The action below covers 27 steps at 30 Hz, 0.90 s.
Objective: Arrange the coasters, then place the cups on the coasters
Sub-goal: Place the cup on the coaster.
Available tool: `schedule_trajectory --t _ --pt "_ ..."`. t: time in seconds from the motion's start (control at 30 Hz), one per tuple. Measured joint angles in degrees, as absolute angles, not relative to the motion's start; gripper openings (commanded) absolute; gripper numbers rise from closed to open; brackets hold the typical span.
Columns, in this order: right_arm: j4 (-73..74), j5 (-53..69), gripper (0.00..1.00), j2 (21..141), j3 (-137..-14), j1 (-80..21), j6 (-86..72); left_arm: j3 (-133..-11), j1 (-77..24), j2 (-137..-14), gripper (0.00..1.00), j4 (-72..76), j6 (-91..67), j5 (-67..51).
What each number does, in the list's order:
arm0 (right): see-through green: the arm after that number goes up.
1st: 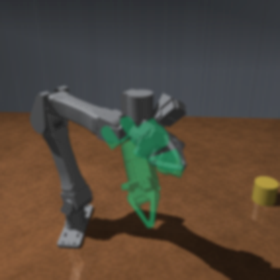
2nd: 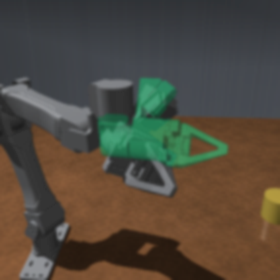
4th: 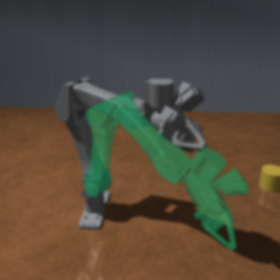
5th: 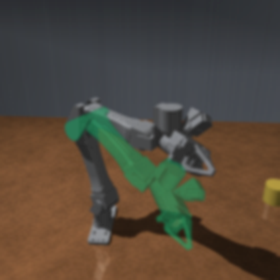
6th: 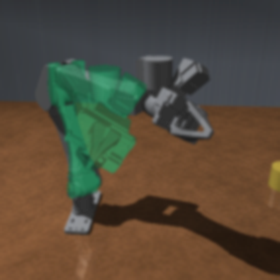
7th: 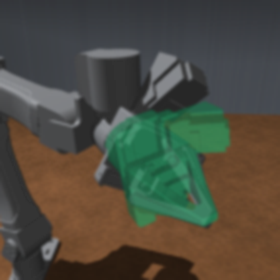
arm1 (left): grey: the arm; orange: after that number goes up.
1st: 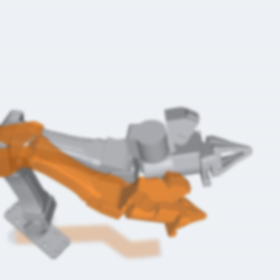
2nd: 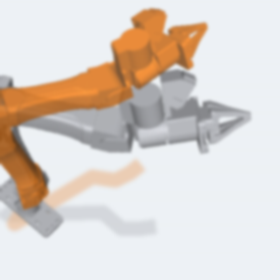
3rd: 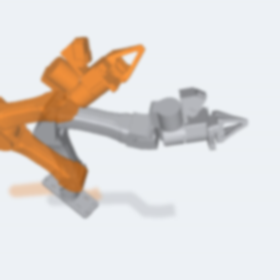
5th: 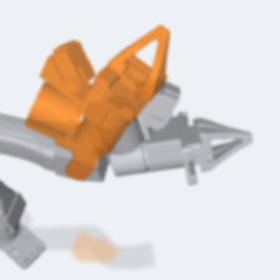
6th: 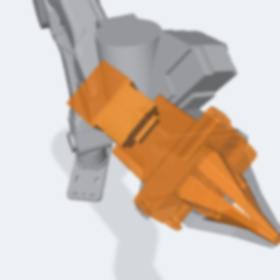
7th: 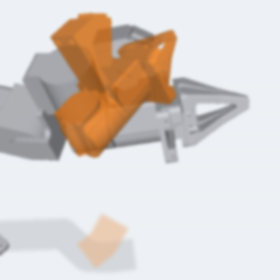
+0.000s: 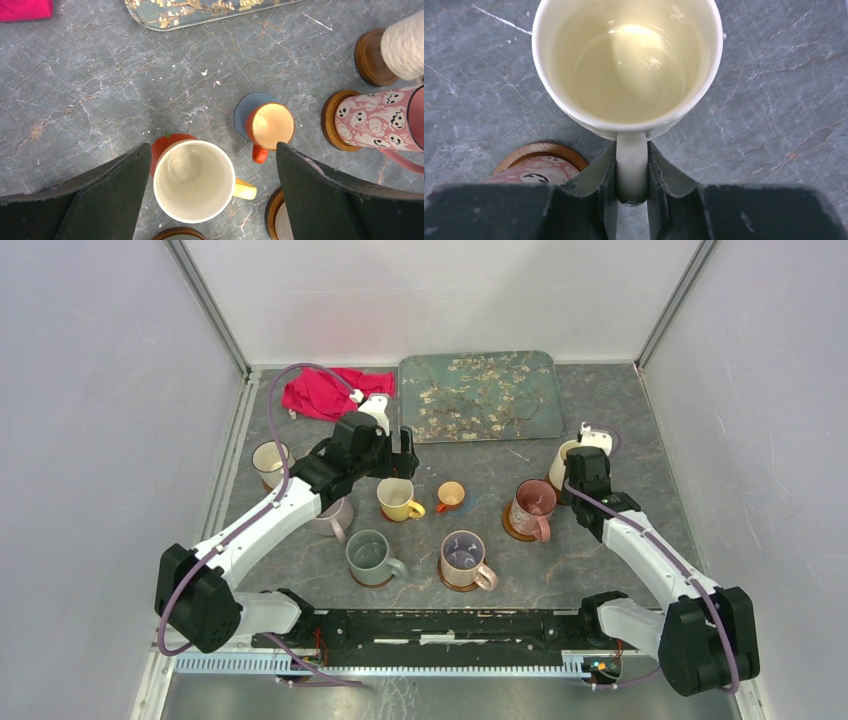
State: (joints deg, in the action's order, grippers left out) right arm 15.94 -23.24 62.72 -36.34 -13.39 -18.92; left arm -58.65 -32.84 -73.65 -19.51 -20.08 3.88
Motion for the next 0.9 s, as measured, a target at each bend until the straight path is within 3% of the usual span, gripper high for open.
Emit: schedule_trajectory --t 0.9 --pt "0.71 -21.71 0.0 64.9 -25.89 -12.23 -18.83 -58.39 -32.82 -73.65 1.0 -19.4 -20.08 3.88"
